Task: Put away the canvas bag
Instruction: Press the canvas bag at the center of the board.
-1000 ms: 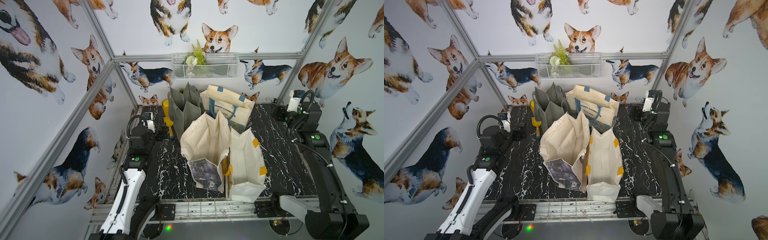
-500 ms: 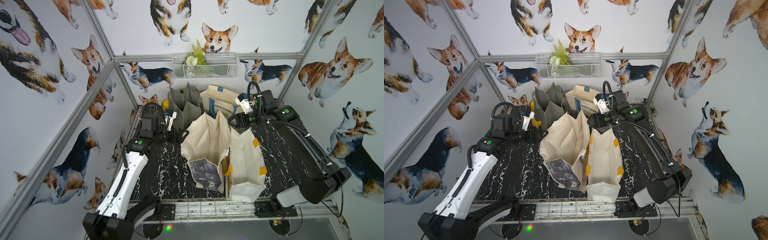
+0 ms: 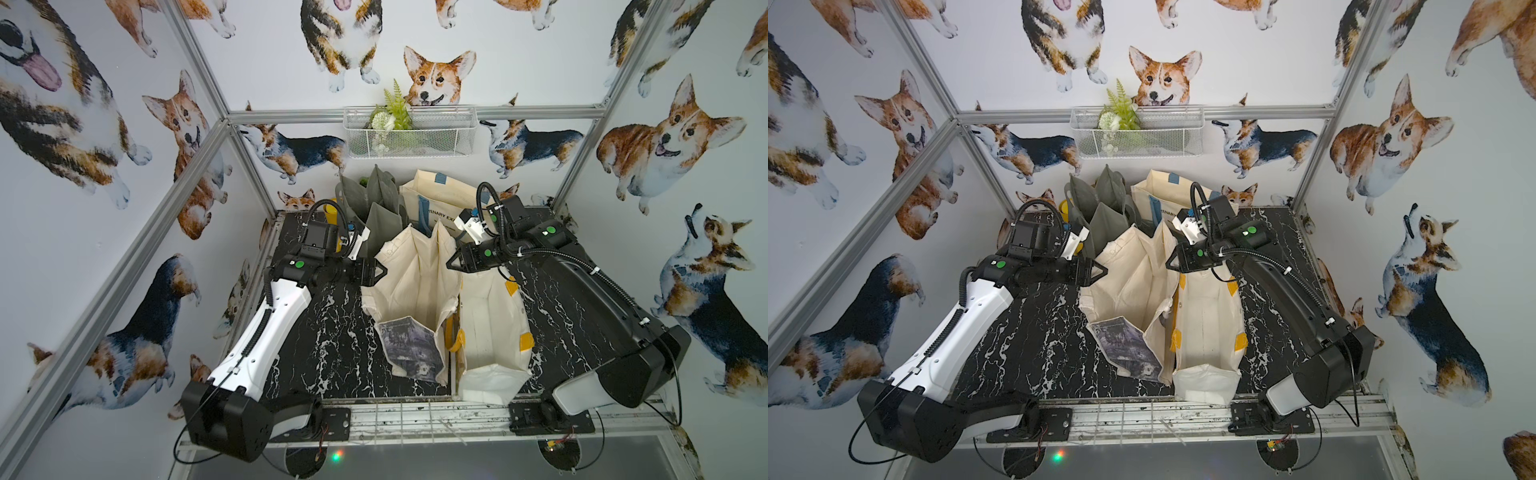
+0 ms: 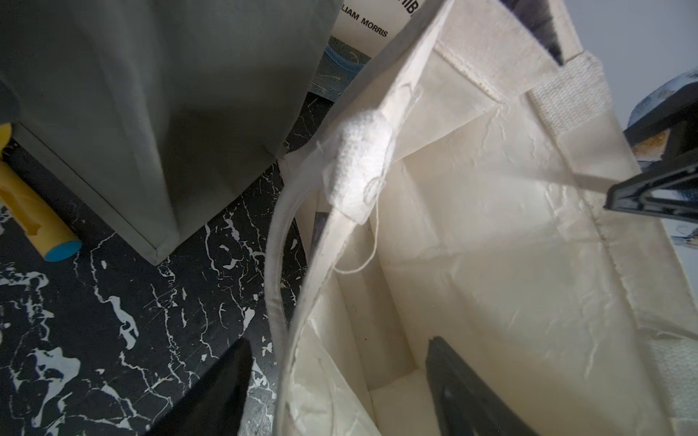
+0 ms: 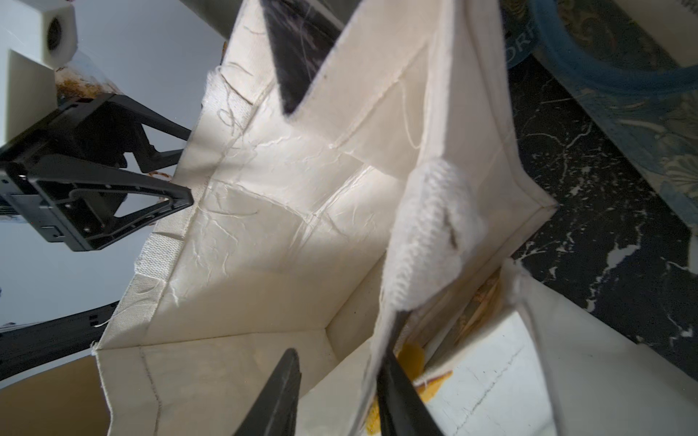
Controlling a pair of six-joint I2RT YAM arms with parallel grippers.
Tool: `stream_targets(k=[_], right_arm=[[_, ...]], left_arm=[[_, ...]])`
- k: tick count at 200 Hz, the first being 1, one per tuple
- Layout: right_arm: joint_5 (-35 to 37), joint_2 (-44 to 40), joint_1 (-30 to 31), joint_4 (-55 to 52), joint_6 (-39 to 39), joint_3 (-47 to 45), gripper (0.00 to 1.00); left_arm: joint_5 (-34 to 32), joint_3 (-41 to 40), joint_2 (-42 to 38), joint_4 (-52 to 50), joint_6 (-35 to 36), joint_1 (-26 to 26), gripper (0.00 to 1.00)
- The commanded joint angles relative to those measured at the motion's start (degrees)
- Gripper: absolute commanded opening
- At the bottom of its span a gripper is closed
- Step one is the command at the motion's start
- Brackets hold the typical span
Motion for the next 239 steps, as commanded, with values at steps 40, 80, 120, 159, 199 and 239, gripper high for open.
stream_targets(k=[40,80,120,159,199,239], right_arm=[[-3.1,3.5,1.8,6.6,2.6,2.3,0.09],[-5.2,8.2,5.4,9.5,3.7,6.1,0.00],[-6.1,14.0,7.7,12.9,5.9,10.8,0.09],[-4.5,14.3,6.7,5.7,1.5,14.3,0.35],[-3.2,6.8,-0.2,0.6,0.3,13.6,0.55],[6.0,5.1,-0.3,-12.3,-9.5,14.0,0.52]], left_arm=[[-5.1,-1.3,-1.5,3.3,-4.6,-2.2,0.00],[-3.4,-1.0,-4.1,4.2,-12.5,-1.5,0.00],[-4.4,1.2,-3.9,1.1,-17.9,1.2,0.00],[-3.1,-1.5,-4.8,5.8,-22.7,1.5,0.00],[-1.8,-1.3,-4.7,5.0,-22.2,1.4,0.00],[0.1,0.3,-4.2,3.6,-20.8,1.5,0.01]])
